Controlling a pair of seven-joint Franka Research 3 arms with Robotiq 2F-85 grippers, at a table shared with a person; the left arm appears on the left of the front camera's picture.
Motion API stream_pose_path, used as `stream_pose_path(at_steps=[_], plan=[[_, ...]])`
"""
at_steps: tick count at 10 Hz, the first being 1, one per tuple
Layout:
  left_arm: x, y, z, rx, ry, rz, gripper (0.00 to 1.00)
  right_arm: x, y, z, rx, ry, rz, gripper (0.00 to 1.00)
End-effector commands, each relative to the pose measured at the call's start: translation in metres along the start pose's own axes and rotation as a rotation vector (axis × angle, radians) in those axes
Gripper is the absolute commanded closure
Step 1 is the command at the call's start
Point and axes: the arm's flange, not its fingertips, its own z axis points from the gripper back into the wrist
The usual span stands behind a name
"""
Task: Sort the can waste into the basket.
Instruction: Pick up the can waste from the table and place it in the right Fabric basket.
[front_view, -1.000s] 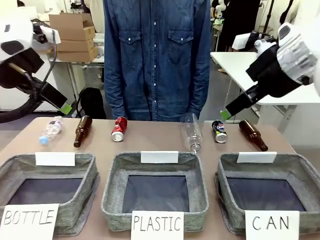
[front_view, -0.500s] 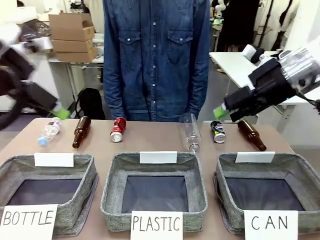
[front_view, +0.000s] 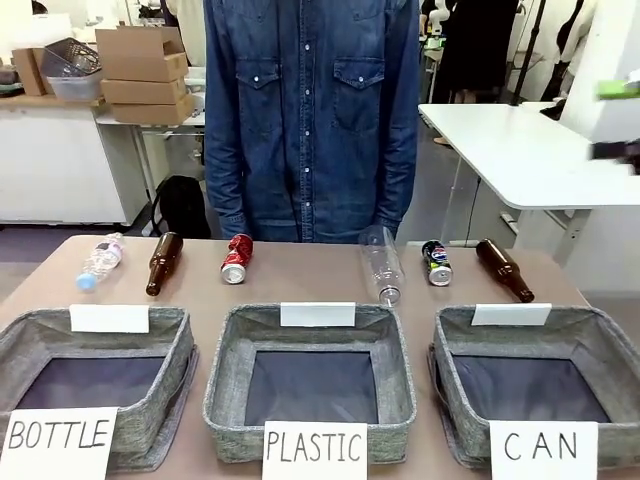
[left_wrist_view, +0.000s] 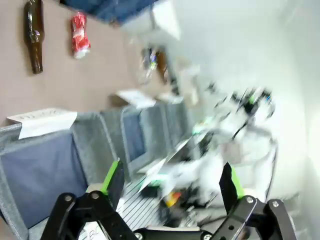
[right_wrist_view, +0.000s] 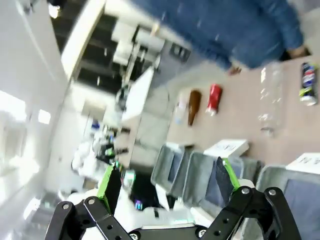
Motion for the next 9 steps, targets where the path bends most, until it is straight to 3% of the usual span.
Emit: stream_pose_path(at_steps=[1,2,9], plan=[[-0.02,-0.01,-0.038,-0.062,-0.402,0.086,0.0,-0.084,-0.037,-0.008,-0.128,-0.08,0.031,0.0],[0.0,0.0,0.0,0.0,0.0,0.0,0.0,0.0,0.0,0.0,0.0,0.0,0.0,0.0],[0.0,0.0,0.0,0.0,0.0,0.0,0.0,0.0,0.0,0.0,0.0,0.0,0.0,0.0]])
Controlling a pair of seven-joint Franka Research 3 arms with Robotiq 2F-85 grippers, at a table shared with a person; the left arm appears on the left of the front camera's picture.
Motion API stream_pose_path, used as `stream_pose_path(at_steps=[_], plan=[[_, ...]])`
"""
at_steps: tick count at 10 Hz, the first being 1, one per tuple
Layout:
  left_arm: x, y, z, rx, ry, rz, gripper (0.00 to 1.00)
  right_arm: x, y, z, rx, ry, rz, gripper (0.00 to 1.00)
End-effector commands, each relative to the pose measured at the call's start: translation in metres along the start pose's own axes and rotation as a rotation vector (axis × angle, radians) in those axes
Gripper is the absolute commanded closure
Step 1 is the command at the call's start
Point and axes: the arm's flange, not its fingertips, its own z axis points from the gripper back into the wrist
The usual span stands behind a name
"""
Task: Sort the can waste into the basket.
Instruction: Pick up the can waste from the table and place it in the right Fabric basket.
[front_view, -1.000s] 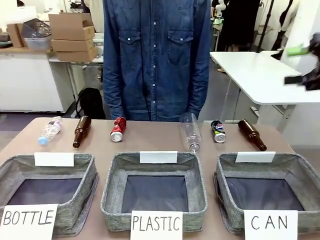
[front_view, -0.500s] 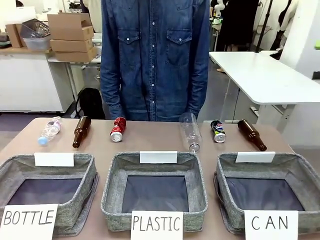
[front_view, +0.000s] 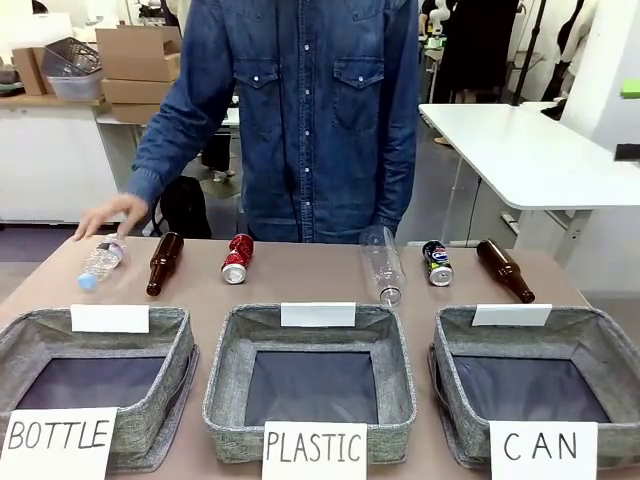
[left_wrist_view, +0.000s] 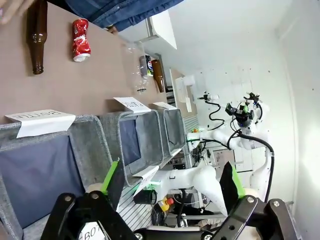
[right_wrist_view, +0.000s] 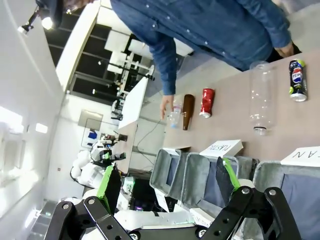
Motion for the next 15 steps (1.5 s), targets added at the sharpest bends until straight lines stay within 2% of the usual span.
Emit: stream_pose_path(at_steps=[1,3,5,7,8,10,11,14,15], plan=[[0.002,0.001,0.002,-0.005,0.01,-0.023,0.0,0.004,0.0,-0.002,0.022,-0.009,0.027,0.0],[0.002,0.001,0.002,-0.005,0.01,-0.023,0.0,0.0,-0.001,0.001,-0.001,-0.002,-0.001,0.0],[0.002,0.001,0.002,-0.005,0.01,-0.023,0.0,0.025,-0.018,-0.027,-0.385,0.12,-0.012,0.0],[0.002,0.001,0.002,-0.005,0.01,-0.023,0.0,0.032,-0.032,-0.049,-0.619,0.273,0.019,0.0],[0.002,0.001,0.002,-0.005,0.01,-0.023,0.0,0.033,-0.035,-0.052,-0.607,0.27,0.052,0.0],[0.002,0.001,0.002,-0.005,0.01,-0.023,0.0,0.03,-0.032,-0.038,-0.535,0.166,0.093,0.0],[0.002,0.001,0.002,-0.005,0.01,-0.023,0.0,0.028,-0.045,-0.057,-0.614,0.244,0.061,0.0],[0.002,0.001,0.002,-0.005,0.01,-0.023,0.0,0.028,-0.042,-0.051,-0.587,0.238,0.074,0.0],[0.002,0.001,0.002,-0.005,0.01,-0.023,0.0,0.047,-0.06,-0.085,-0.664,0.266,0.097,0.0]])
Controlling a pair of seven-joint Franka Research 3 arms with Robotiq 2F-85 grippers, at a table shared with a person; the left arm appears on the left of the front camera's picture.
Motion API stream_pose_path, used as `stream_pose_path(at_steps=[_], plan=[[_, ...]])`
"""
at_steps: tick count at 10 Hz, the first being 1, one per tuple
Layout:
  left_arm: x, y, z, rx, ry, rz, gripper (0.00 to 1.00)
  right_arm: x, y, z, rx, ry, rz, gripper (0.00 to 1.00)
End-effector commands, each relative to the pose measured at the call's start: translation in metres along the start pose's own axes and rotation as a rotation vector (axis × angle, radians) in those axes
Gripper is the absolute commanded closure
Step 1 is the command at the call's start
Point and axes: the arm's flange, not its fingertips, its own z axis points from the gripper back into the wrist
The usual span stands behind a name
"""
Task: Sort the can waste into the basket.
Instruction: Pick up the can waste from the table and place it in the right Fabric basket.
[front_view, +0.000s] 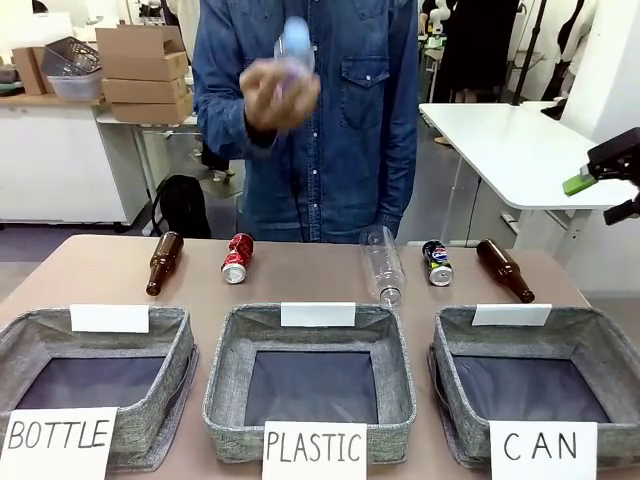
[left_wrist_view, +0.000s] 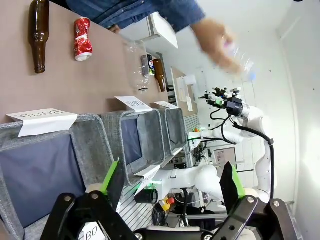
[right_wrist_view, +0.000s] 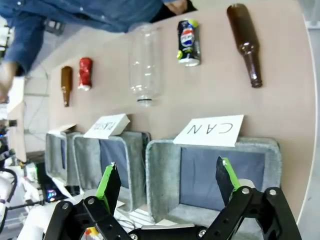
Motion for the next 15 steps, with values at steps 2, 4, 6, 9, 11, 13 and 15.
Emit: stream_pose_path(at_steps=[2,4,6,9,11,13,15], plan=[[0.001,-0.001,0.001,-0.009,0.005,-0.022,0.0,0.083,-0.017,-0.11,-0.207,0.074,-0.023,0.0],[0.001,-0.001,0.001,-0.009,0.005,-0.022,0.0,0.115,-0.027,-0.184,-0.191,0.125,-0.04,0.0],[0.001,-0.001,0.001,-0.009,0.005,-0.022,0.0,0.129,-0.024,-0.253,-0.257,0.077,-0.01,0.0],[0.001,-0.001,0.001,-0.009,0.005,-0.022,0.0,0.128,-0.001,-0.308,-0.335,0.082,0.084,0.0],[0.001,-0.001,0.001,-0.009,0.005,-0.022,0.0,0.119,0.008,-0.329,-0.355,0.112,0.129,0.0],[0.001,-0.001,0.001,-0.009,0.005,-0.022,0.0,0.112,0.007,-0.345,-0.399,0.118,0.151,0.0],[0.001,-0.001,0.001,-0.009,0.005,-0.022,0.0,0.105,0.007,-0.353,-0.424,0.115,0.164,0.0]])
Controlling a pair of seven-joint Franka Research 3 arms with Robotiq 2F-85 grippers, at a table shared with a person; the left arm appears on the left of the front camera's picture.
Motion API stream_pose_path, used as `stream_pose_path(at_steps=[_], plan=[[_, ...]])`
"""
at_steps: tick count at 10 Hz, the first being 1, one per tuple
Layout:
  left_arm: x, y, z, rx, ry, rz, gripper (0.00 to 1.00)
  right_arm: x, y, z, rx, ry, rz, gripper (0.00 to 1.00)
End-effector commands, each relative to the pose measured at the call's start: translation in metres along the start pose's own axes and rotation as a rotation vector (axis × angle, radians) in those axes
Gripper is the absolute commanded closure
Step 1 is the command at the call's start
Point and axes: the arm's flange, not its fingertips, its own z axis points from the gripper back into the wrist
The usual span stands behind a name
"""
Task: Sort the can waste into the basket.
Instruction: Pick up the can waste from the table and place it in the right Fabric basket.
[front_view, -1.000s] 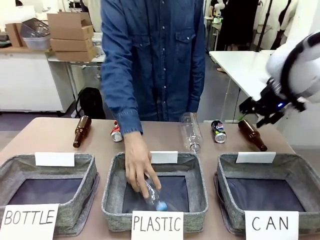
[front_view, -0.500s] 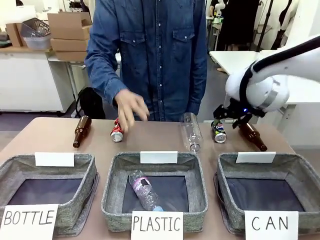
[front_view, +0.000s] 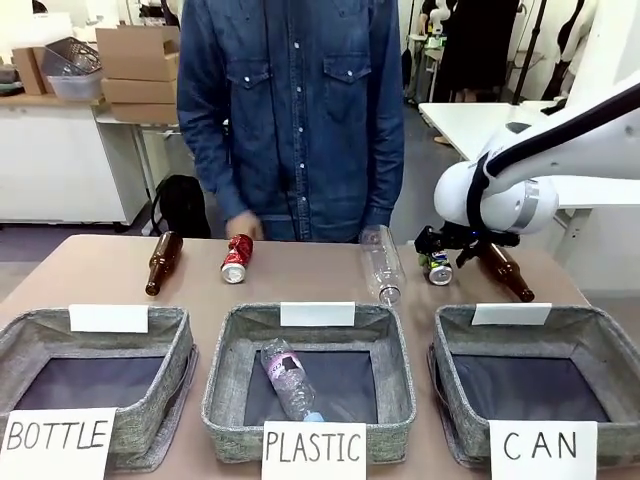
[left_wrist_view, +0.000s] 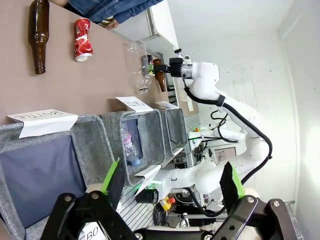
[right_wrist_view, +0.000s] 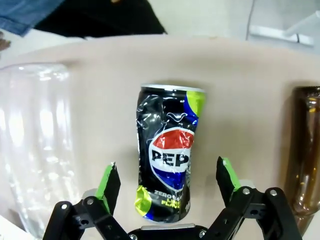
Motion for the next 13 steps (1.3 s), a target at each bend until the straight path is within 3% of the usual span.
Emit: stream_pose_path(at_steps=[1,4,5,6,7,9,10,12,13], plan=[[0.0,-0.0008,0.0014,-0.011,0.003,-0.019,0.0,-0.0012,0.0078,-0.0068,-0.06,-0.027,-0.013,0.0],[0.0,-0.0008,0.0014,-0.011,0.003,-0.019,0.0,-0.0035,0.0069,-0.0139,-0.077,-0.039,0.019,0.03],[0.0,-0.0008,0.0014,-0.011,0.003,-0.019,0.0,-0.0037,0.0069,-0.0117,-0.077,-0.036,0.02,0.55],[0.0,-0.0008,0.0014,-0.011,0.003,-0.019,0.0,-0.0035,0.0064,-0.0103,-0.077,-0.033,0.02,0.6],[0.0,-0.0008,0.0014,-0.011,0.003,-0.019,0.0,-0.0029,0.0066,-0.0115,-0.079,-0.031,0.022,1.0],[0.0,-0.0008,0.0014,-0.011,0.003,-0.019,0.0,0.0,0.0027,-0.0086,-0.063,-0.026,0.006,1.0],[0.0,-0.0008,0.0014,-0.011,0.003,-0.019,0.0,0.0004,0.0014,-0.0076,-0.063,-0.022,0.003,0.8],[0.0,-0.0008,0.0014,-0.011,0.003,-0.019,0.0,0.0011,-0.0002,-0.0077,-0.064,-0.022,-0.008,1.0],[0.0,-0.0008,0.0014,-0.011,0.003,-0.019,0.0,0.002,-0.0015,-0.008,-0.052,-0.025,-0.022,1.0]])
